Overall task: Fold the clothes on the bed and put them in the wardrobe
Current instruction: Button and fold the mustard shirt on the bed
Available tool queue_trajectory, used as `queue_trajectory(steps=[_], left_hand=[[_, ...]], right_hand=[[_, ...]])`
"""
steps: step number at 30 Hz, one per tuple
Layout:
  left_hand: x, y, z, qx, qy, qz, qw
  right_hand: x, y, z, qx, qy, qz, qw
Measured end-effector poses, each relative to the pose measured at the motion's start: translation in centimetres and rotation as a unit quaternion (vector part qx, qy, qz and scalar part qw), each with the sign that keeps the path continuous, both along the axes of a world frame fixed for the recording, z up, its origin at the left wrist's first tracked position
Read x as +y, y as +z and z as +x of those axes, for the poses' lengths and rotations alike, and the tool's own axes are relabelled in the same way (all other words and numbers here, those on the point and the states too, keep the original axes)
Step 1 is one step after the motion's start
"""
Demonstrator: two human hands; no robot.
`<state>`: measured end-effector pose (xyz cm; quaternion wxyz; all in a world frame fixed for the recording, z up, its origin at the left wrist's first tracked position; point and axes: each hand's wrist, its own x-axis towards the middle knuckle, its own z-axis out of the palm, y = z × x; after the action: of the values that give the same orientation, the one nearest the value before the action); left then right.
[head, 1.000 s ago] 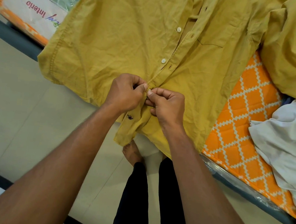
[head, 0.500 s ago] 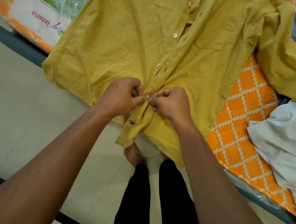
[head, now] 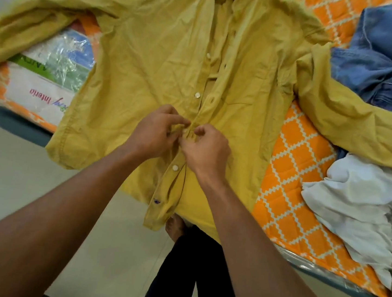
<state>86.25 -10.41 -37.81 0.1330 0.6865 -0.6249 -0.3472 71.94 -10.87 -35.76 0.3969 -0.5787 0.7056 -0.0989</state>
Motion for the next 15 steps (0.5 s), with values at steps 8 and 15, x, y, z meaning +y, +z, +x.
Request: queue_trajectory(steps=[8,15], left_hand=[[-1.8,-0.3,0.2,-0.075,-0.125,-0.01,0.989],[-2.9,0.0,-0.3,-0.044,-0.088,0.069,0.993]], right_hand=[[-0.7,-0.6,-0.3,0.075,0.045,0.019,0.996],[-0.4,-0.4,0.3,0.073,-0.038,-0.019,0.996]])
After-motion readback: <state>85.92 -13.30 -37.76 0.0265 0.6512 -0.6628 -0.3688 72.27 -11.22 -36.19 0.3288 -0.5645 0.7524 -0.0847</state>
